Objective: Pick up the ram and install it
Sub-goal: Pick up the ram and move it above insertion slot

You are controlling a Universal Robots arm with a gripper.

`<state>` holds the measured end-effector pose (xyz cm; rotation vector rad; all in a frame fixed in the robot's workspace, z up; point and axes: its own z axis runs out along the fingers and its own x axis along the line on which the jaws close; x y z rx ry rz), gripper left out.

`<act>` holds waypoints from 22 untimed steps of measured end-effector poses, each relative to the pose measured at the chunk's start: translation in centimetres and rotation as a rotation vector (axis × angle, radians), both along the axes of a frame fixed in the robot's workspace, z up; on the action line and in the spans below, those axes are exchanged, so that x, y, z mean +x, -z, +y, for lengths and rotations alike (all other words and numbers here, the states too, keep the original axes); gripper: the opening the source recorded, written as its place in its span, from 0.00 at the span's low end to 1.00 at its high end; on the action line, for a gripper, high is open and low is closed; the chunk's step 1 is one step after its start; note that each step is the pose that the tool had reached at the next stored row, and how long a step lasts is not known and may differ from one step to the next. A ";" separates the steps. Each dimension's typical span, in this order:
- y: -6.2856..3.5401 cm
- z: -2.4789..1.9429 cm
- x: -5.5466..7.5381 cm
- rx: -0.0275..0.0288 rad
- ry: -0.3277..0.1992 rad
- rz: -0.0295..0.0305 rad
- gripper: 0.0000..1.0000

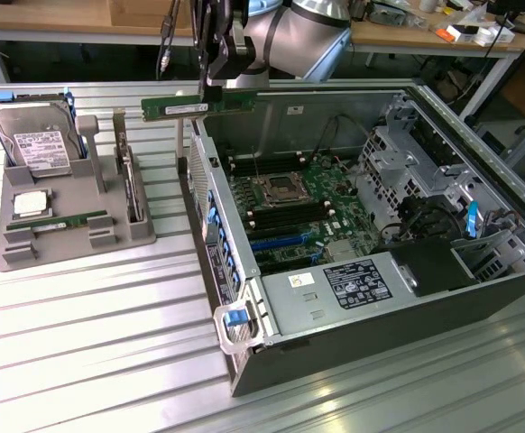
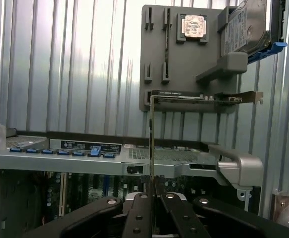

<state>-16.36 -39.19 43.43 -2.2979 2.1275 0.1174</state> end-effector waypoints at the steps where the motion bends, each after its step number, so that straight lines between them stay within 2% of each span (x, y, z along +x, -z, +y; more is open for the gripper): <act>1: 0.00 0.00 0.2 0.0000 0.000 0.0000 0.12; 4: 0.00 0.00 1.1 0.0000 0.000 0.0001 0.12; 22: 0.00 0.00 4.4 0.0000 0.000 0.0001 0.12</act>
